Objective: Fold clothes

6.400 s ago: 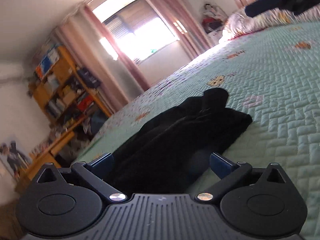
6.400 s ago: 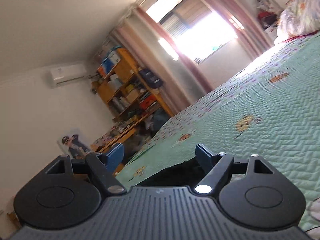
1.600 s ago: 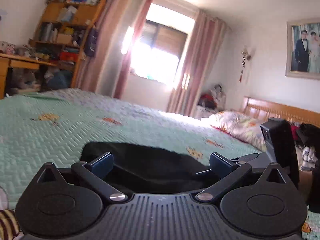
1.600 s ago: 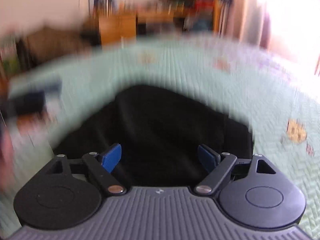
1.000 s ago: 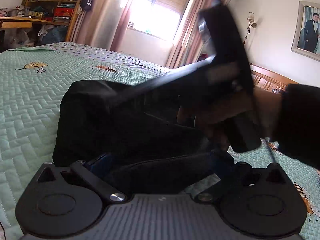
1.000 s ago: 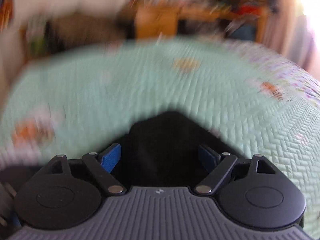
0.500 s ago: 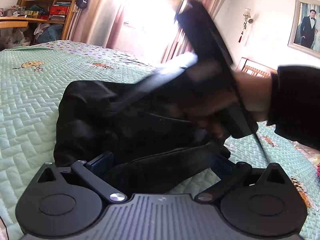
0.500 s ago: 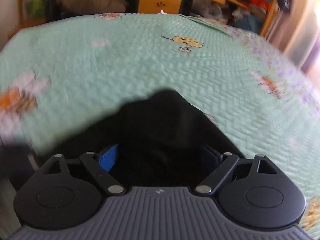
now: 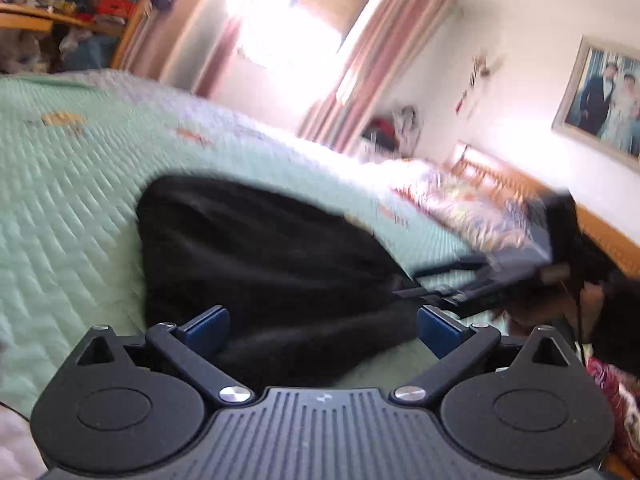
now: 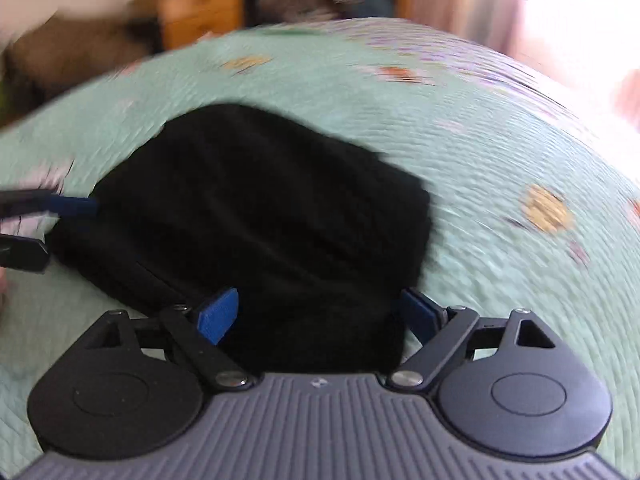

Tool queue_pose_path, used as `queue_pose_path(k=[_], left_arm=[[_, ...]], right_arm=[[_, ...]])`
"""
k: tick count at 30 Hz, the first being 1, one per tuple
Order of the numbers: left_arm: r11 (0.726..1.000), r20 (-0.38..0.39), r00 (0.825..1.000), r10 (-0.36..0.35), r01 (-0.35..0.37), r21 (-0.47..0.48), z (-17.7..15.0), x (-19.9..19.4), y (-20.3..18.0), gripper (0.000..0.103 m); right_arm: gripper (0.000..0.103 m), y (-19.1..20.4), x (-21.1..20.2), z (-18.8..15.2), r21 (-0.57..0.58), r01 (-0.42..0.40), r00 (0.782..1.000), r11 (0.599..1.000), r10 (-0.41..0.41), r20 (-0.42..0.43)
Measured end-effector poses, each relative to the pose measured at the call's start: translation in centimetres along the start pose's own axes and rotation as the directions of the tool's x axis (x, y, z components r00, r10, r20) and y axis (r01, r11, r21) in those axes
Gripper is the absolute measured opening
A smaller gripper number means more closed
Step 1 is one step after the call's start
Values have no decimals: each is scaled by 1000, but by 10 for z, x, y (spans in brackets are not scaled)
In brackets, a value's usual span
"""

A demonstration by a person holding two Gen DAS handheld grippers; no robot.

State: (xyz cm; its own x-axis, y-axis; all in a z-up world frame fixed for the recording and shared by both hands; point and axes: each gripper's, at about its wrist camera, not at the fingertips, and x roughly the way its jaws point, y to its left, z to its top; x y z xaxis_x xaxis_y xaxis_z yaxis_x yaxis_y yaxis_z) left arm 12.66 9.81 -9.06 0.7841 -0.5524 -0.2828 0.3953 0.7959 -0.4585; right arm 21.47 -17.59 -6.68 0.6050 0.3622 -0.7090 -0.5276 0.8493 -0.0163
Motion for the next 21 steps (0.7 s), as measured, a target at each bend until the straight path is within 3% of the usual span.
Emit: queue_pose_path(k=[3,5,7,8,9,10,13,16,19,21], left_arm=[[998,67,997,-21,25,-57,46,7,11,102],[998,66,997,-31,34,-53,77,30,20,102],[995,29,999,13,-10,-98,99,60,34,102],[989,-25,1000,7,-10,-145,105,79,44,102],[982,-77,997,-5,-10,-189,103,98,54,101],[973,-127,992,-18,-11,-231,100,117,65,98],[972,-205,976,70,-112,-205,81,148,87,93],[964,-186,982,37,-84,-253,75,155,101,95],[944,-188,982,22,-82,-318,83,153,103,96],[945,-163,986,25,-76,-318,88,140,98,96]], right_arm=[[88,25,-27,-6,-47,17,988,999,-9,155],[89,49,-23,-1,-56,-24,975,998,35,218],[89,73,2,2,-106,-75,977,992,94,190],[88,85,16,1,-145,-89,979,985,113,167],[88,90,28,-4,-182,-47,988,982,72,136],[88,81,30,-14,-162,-58,987,985,81,137],[88,52,26,-42,-74,-98,980,992,109,168],[88,56,-10,-44,-10,-95,973,995,95,208],[89,85,-23,-17,-71,-114,941,991,130,313],[89,90,2,16,-100,-85,934,991,115,338]])
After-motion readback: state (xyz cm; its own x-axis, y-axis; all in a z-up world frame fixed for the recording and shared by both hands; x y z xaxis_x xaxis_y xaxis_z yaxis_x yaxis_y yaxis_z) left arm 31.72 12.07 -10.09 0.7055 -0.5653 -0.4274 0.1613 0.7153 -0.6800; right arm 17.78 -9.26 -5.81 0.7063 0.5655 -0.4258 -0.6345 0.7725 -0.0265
